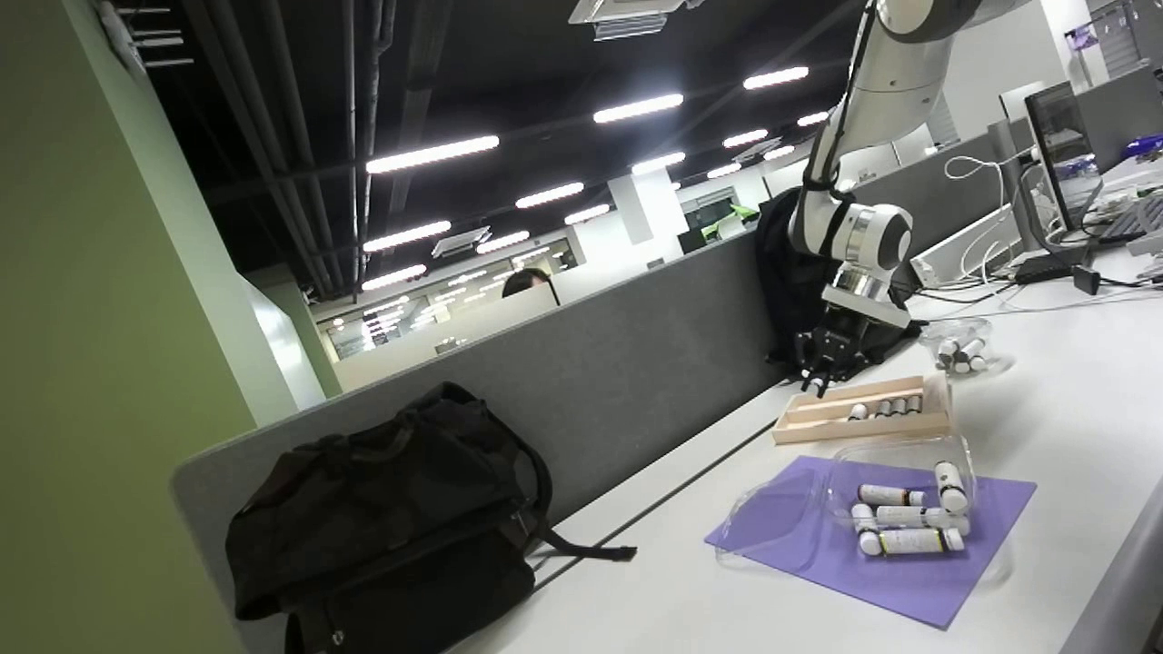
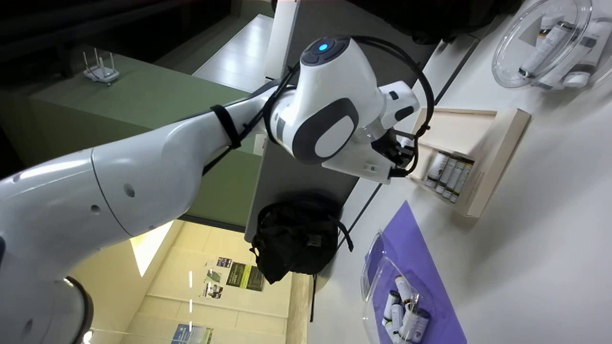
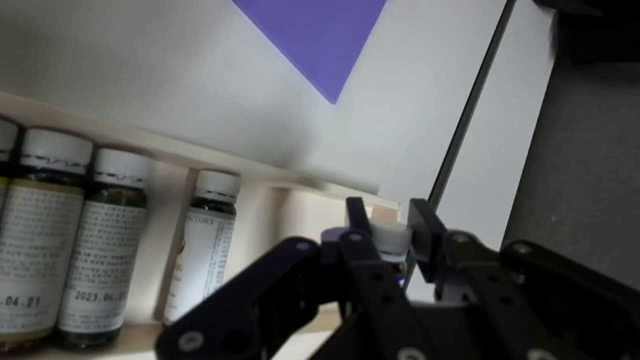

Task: Remove one bottle from the clear container on the left and place it on the tray

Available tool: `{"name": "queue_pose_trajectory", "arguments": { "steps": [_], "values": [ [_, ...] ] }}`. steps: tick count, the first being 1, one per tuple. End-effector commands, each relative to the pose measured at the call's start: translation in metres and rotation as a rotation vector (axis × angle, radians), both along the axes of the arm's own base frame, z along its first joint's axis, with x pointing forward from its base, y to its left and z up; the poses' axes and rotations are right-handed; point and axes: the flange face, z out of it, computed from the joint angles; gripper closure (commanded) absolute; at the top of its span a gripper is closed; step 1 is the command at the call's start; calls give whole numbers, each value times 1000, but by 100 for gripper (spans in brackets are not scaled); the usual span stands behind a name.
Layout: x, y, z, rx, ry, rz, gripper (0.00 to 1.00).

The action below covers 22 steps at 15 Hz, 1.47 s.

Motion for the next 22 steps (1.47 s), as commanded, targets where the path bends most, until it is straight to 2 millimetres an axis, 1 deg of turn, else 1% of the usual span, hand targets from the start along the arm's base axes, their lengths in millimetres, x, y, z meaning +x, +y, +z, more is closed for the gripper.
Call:
{"name": "queue_pose_trajectory", "arguments": {
  "steps": [1, 9, 17, 18, 19, 21, 22],
  "values": [
    [9, -3, -6, 57, 38, -32, 89],
    [6, -2, -29, 90, 90, -45, 89],
    [2, -12, -40, 84, 111, -67, 89],
    [1, -12, -41, 83, 116, -66, 39],
    [1, -12, -41, 84, 117, -67, 39],
    [2, -13, -35, 84, 115, -64, 28],
    [4, -14, -31, 83, 109, -61, 21]
  ]
}}
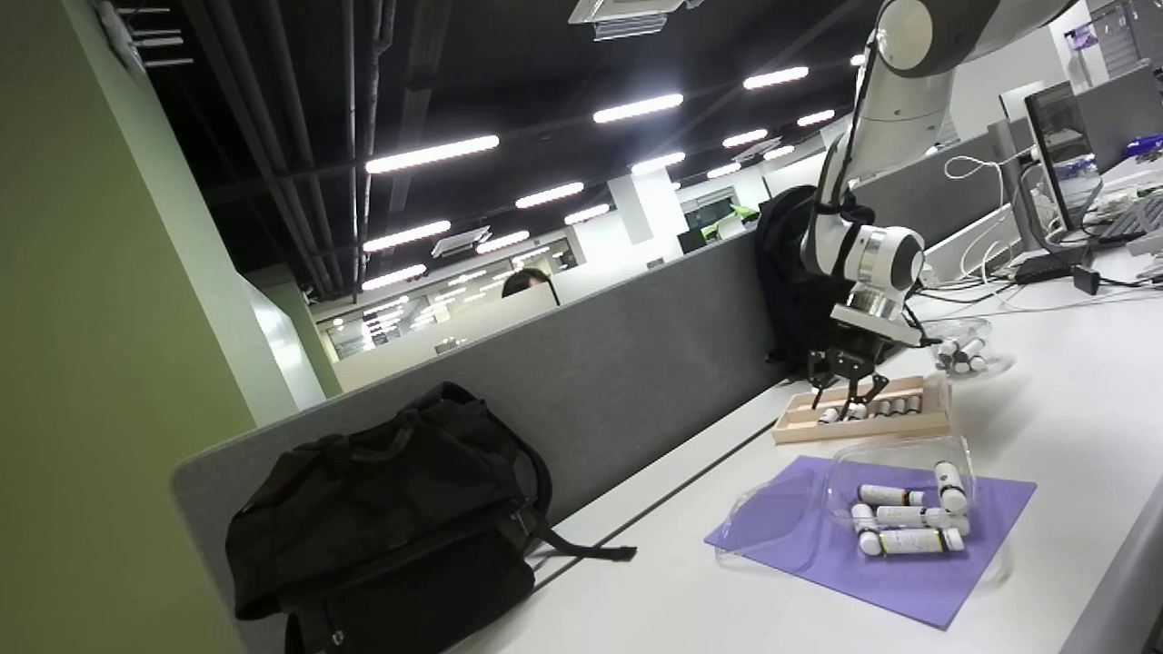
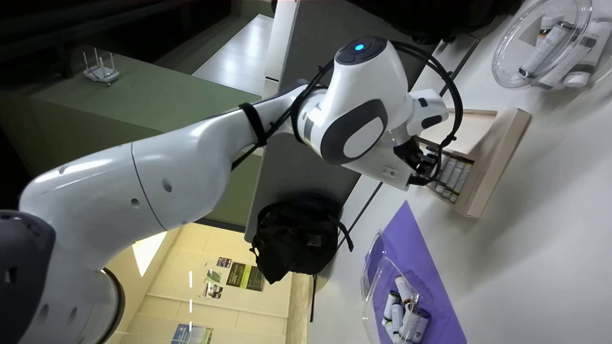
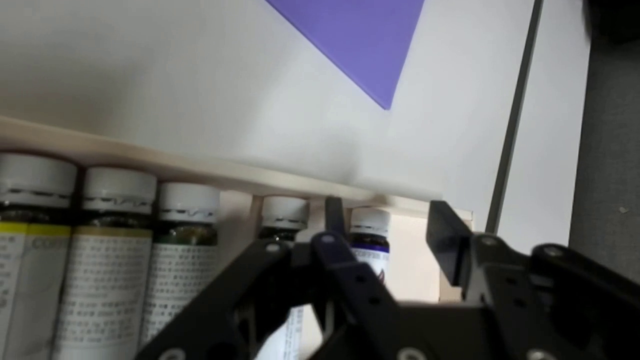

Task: Remove one bottle from the clear container on the left and place it on the tray

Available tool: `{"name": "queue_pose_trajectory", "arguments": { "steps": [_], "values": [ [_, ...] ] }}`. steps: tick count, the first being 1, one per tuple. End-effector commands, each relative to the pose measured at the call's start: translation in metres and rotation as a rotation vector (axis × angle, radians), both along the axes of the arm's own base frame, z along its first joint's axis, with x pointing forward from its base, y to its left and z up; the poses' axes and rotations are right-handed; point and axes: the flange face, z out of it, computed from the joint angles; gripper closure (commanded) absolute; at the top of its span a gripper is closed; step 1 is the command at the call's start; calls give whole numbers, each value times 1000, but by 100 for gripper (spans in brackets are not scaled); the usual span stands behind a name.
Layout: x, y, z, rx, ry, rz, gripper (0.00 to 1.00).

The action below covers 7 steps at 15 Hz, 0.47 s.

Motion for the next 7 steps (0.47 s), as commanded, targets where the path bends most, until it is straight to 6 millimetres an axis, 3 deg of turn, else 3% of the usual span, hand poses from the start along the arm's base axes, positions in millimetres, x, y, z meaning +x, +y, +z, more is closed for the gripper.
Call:
{"name": "queue_pose_trajectory", "arguments": {
  "steps": [1, 3, 4, 7],
  "values": [
    [11, -7, 21, 20, -4, -13, 16],
    [15, -7, 39, 16, -24, 7, 3],
    [9, -3, 13, 3, -22, 11, 22],
    [15, -5, 30, 4, -45, 19, 4]
  ]
}}
